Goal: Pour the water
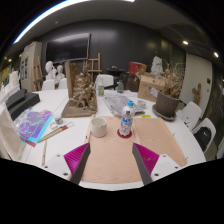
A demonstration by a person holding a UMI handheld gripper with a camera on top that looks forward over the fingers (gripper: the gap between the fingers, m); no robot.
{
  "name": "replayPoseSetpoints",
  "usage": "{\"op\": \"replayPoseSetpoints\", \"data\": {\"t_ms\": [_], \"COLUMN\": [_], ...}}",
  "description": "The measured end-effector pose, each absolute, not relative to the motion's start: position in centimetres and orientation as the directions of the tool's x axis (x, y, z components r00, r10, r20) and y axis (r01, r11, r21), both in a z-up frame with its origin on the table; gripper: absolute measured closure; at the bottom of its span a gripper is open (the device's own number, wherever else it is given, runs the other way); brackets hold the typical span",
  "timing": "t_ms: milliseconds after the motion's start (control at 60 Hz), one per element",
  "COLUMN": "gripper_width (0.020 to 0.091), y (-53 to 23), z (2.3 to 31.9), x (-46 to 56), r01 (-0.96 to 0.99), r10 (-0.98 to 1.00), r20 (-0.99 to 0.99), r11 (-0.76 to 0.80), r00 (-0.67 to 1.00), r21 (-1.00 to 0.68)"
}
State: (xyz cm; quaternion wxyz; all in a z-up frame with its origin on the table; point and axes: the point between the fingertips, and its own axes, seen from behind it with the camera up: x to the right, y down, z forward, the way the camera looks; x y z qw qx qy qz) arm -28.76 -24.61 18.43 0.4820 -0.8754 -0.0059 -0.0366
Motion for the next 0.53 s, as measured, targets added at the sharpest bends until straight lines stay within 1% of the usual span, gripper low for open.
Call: {"op": "replayPoseSetpoints", "data": {"t_ms": [133, 250, 533], "gripper_width": [0.0246, 0.0248, 0.0247], "y": [-30.3, -33.0, -34.5], "z": [20.4, 21.0, 20.3], "x": [-31.6, -32.7, -32.2], "r01": [0.043, 0.038, 0.038], "r10": [-0.016, -0.018, -0.041], "r20": [0.062, 0.058, 0.073], "r11": [-0.55, -0.552, -0.561], "r00": [0.998, 0.998, 0.996], "r21": [-0.834, -0.833, -0.827]}}
